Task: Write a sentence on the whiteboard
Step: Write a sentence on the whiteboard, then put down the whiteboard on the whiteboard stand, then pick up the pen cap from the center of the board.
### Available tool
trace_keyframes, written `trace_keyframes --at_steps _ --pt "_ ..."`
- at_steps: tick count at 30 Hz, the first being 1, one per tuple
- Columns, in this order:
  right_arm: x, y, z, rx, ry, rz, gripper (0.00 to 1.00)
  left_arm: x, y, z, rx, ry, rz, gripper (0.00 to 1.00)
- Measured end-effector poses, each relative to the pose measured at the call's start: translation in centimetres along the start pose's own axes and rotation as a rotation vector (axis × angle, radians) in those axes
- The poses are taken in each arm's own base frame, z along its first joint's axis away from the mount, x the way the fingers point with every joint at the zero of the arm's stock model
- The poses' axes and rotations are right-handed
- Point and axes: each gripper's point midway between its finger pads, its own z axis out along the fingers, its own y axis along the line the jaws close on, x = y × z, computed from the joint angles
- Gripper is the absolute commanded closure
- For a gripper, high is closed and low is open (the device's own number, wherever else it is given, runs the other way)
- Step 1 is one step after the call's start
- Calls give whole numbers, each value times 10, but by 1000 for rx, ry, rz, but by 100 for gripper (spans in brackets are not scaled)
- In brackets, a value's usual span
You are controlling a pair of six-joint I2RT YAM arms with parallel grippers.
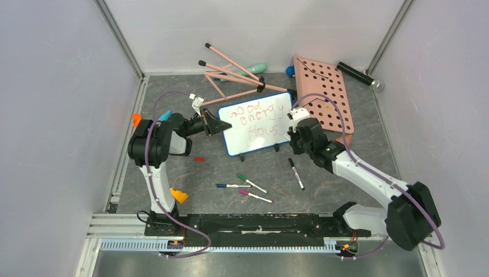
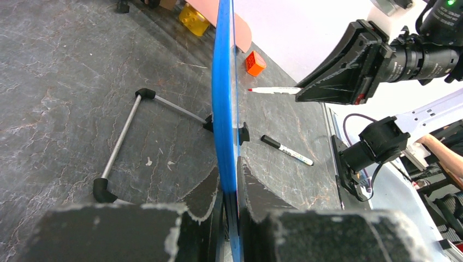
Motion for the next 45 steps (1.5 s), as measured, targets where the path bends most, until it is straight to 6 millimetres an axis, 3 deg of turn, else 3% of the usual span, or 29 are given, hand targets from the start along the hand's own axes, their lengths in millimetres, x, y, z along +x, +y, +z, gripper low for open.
trace_keyframes --at_steps 5,6,7,8,16,21,32,40,45 --pt "10 -4 -18 -10 -49 10 100 1 2 -1 -4 -1 33 52" --pt "12 -4 -20 -12 -53 12 100 2 2 -1 -5 0 38 35" --pt "14 -3 -21 -16 -57 14 100 2 2 -1 -4 1 42 4" --pt "16 -4 -22 -18 -59 16 100 3 3 -1 -4 2 54 1" --pt "19 -4 -29 -26 -99 36 100 12 1 -5 -12 11 54 0" --pt "19 -5 -36 -29 -131 51 100 9 -12 -11 -50 -21 76 0" --pt "1 -13 -58 -11 -259 83 100 -8 -41 -52 -327 -250 158 0" --pt "-8 -17 -67 5 -311 95 100 -37 -59 -63 -400 -302 153 0" --pt "-15 -21 -75 14 -357 109 100 -78 -73 -83 -590 -369 99 0"
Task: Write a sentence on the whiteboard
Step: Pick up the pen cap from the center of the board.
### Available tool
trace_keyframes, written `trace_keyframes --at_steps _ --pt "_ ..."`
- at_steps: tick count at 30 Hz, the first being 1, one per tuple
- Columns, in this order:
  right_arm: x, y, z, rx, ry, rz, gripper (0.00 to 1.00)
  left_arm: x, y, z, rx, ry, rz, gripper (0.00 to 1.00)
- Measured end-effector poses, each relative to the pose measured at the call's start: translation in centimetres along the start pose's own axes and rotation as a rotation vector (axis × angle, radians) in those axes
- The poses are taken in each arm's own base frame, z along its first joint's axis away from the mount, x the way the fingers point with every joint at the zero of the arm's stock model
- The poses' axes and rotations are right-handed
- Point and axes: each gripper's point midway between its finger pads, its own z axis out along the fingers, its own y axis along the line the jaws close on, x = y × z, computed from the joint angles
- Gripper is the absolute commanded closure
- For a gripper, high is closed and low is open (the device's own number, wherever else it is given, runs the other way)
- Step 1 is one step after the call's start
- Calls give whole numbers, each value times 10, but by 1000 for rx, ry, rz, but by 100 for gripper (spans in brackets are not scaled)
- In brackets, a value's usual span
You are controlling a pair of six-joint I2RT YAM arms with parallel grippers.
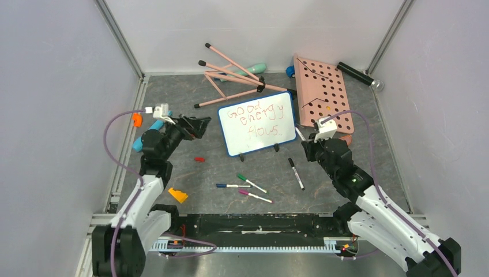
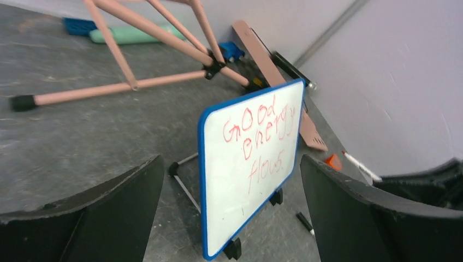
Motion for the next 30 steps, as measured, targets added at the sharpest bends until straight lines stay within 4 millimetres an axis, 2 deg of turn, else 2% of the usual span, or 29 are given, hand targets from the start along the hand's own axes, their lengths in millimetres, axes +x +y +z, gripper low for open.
trace_keyframes --at_steps 3,5,7,9,11,13,15,19,21,23,26,28,30 --pt "-2 -1 -2 4 -17 5 100 -31 7 -11 -162 -59 -25 0" --pt "-3 -2 -3 6 -24 9 100 -35 31 -26 -354 -104 -148 0" --pt "-4 -2 -3 8 -28 13 100 -21 55 -43 -486 -129 -242 0" --pt "-4 -2 -3 9 -31 15 100 9 76 -58 -579 -112 -335 1" --pt "-4 -3 -4 9 -34 16 100 44 93 -72 -691 -28 -421 4" --pt "-5 -2 -5 8 -40 19 100 61 102 -82 -807 65 -467 8" --pt "-6 -2 -6 6 -45 23 100 55 106 -85 -908 102 -495 7" --pt "-6 -1 -6 -2 -47 28 100 22 105 -80 -1061 110 -532 9" --pt "-6 0 -5 -4 -45 29 100 23 108 -78 -1129 146 -559 15" --pt "-5 1 -4 -9 -43 29 100 43 114 -80 -1201 225 -591 16" --pt "-5 2 -3 -12 -39 29 100 88 119 -94 -1324 389 -637 17" --pt "-4 2 -2 -13 -37 28 100 108 117 -100 -1373 455 -648 18" --pt "-4 3 -2 -16 -36 28 100 117 111 -101 -1389 478 -658 19"
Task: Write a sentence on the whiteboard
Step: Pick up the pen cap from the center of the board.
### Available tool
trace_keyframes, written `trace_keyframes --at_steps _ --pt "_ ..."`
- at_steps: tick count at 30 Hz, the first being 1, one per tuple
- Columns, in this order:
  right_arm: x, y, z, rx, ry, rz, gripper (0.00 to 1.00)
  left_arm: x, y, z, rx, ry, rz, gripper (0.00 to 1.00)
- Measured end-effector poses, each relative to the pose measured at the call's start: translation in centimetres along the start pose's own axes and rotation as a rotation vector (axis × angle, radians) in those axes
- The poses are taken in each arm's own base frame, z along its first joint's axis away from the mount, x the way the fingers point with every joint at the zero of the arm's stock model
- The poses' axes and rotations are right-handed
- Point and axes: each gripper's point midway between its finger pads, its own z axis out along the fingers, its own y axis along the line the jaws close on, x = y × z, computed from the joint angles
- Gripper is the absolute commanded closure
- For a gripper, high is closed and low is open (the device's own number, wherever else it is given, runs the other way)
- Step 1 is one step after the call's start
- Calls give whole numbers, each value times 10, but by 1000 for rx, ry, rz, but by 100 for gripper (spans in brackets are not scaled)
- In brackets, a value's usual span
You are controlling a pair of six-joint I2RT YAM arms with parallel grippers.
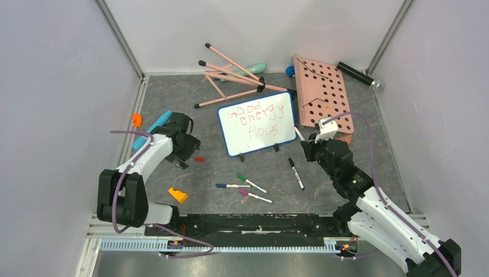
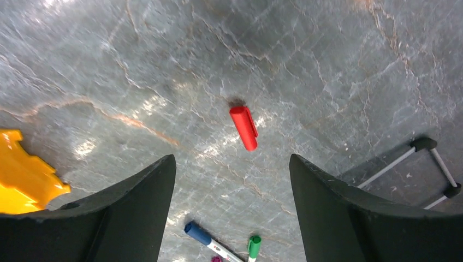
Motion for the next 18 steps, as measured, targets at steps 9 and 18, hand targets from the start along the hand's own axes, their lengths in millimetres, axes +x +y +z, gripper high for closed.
trace_keyframes --at_steps 9,18 --pt "0 2 1 -12 0 1 100 17 1 17 -64 26 -47 40" --pt "0 4 1 -22 3 1 100 26 7 40 -144 52 -98 43"
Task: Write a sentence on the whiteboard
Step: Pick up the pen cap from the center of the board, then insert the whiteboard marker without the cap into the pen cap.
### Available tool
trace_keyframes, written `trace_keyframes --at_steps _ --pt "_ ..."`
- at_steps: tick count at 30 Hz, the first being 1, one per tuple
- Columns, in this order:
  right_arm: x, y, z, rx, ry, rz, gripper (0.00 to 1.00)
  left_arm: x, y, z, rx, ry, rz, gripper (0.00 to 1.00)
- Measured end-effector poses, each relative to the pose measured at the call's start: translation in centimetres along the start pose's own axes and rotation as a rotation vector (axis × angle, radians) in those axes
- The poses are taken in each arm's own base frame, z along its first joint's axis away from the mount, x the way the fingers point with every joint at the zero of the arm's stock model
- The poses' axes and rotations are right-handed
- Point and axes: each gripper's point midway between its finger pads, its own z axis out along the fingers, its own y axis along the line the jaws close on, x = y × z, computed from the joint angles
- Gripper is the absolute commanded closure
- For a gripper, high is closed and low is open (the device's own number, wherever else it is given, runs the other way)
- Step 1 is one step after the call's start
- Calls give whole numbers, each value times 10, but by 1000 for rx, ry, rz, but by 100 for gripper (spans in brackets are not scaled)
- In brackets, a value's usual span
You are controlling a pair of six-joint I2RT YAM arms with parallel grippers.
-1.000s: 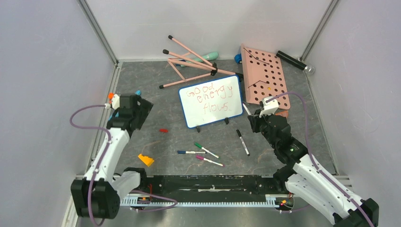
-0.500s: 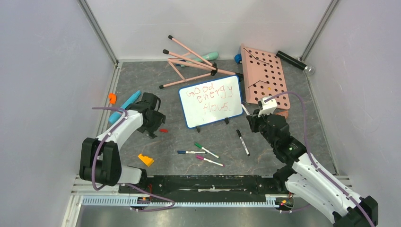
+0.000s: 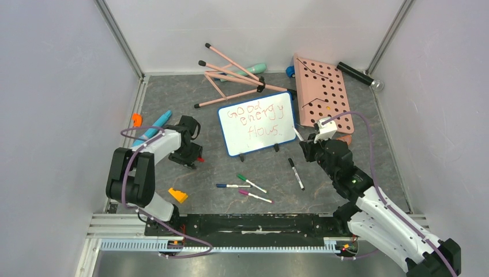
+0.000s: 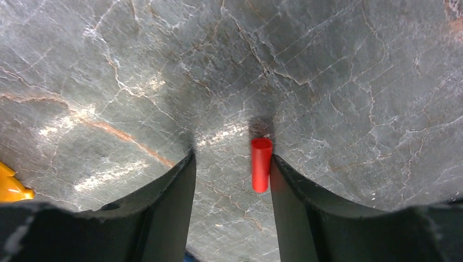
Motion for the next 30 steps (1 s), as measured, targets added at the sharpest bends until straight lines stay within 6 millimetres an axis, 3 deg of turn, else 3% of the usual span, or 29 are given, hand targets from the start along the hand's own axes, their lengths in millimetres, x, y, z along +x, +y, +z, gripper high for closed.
trace_keyframes --at_steps 3,6,8,9,15,18,23,27,30 --pt "0 0 0 -1 -2 3 100 0 -1 1 -1 1 -13 49" --pt "-2 0 -1 -2 -7 5 100 1 -1 1 -4 6 -18 61" --pt "-2 0 -1 -2 -7 5 100 3 -1 2 -4 15 -24 89" --pt "-2 0 -1 -2 -7 6 100 4 -2 2 -3 22 -30 97" --pt "-2 2 -1 -9 -6 6 100 9 -9 0 148 46 -32 98" --pt "-2 9 -3 -54 -3 4 100 20 -29 -5 334 83 59 98" --pt "-3 49 -9 -288 -61 40 100 33 -54 -35 597 115 221 98" --pt "19 80 -12 -465 -28 124 100 35 -68 -68 833 84 250 98" --pt "39 101 -13 -571 28 163 100 39 -64 -66 894 80 256 98"
